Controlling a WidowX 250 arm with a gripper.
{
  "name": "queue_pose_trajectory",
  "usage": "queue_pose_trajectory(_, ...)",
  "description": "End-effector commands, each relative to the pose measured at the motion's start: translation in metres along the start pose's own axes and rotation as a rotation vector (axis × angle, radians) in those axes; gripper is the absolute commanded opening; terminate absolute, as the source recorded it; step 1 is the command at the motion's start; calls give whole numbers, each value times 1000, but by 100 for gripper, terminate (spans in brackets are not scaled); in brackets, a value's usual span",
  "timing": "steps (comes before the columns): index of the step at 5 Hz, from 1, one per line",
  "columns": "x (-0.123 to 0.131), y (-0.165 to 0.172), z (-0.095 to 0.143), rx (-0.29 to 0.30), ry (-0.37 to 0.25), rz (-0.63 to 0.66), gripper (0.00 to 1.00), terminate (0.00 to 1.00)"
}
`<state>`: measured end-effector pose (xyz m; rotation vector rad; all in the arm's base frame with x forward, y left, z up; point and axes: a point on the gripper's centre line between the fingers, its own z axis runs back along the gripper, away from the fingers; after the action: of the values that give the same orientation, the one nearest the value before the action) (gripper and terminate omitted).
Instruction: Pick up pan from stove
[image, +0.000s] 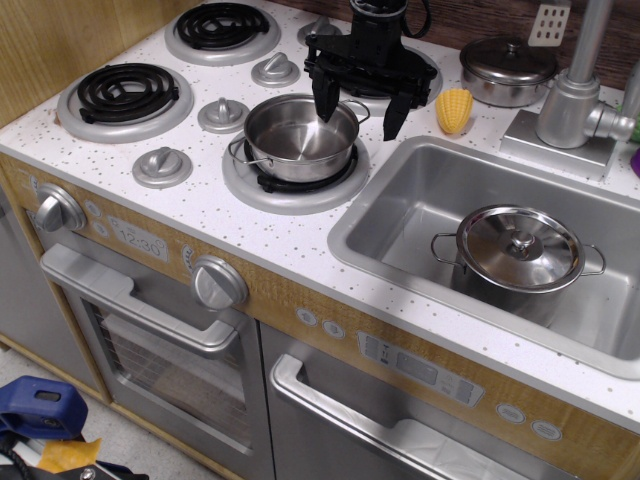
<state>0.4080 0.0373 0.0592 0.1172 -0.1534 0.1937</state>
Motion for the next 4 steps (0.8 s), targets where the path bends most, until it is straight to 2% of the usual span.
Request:
queue_pose_trajectory(1,0,0,0,0,0,0,100,0)
queue_pose_trajectory(3,3,5,-19,-16,-26,25,100,0)
queue_pose_trajectory(4,9,8,-23,-9,-28,27,0,0)
